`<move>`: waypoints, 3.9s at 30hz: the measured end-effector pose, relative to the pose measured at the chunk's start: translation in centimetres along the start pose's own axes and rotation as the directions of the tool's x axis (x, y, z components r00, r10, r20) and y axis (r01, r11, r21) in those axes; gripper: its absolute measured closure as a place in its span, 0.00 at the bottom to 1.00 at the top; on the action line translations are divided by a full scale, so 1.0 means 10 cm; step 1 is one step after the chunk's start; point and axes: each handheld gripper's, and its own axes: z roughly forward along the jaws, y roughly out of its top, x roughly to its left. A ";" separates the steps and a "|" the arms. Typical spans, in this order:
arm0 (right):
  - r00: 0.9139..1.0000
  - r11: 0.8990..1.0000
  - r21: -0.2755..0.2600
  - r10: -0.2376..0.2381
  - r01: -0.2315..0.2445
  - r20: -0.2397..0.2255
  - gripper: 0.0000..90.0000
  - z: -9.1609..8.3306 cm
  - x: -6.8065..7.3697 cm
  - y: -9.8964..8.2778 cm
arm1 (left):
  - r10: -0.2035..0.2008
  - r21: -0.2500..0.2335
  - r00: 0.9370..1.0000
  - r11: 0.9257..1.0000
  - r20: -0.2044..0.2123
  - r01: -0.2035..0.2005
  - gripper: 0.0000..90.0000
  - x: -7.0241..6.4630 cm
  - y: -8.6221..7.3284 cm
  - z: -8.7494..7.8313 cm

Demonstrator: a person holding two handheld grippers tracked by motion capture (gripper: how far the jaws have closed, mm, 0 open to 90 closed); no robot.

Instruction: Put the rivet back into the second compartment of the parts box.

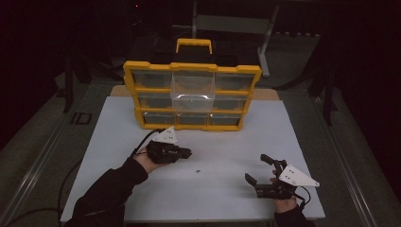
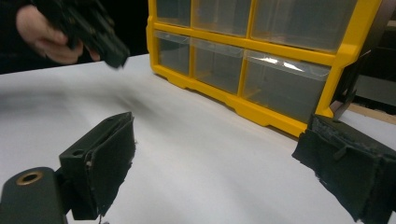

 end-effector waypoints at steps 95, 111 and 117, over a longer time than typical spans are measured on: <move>1.000 1.000 -0.006 0.011 -0.012 -0.006 0.10 -0.01 -0.01 -0.01 | -0.091 -0.163 0.993 0.983 -0.077 0.078 0.61 0.71 2.02 -0.92; 1.000 1.000 -0.002 0.006 -0.006 -0.002 0.10 -0.01 -0.01 0.00 | -0.063 -0.199 0.992 0.979 -0.106 0.041 0.00 0.42 1.93 -1.06; 1.000 1.000 -0.001 0.005 -0.005 -0.001 0.10 -0.01 -0.01 0.00 | -0.033 -0.203 0.995 0.979 -0.089 0.015 0.00 0.23 1.82 -1.06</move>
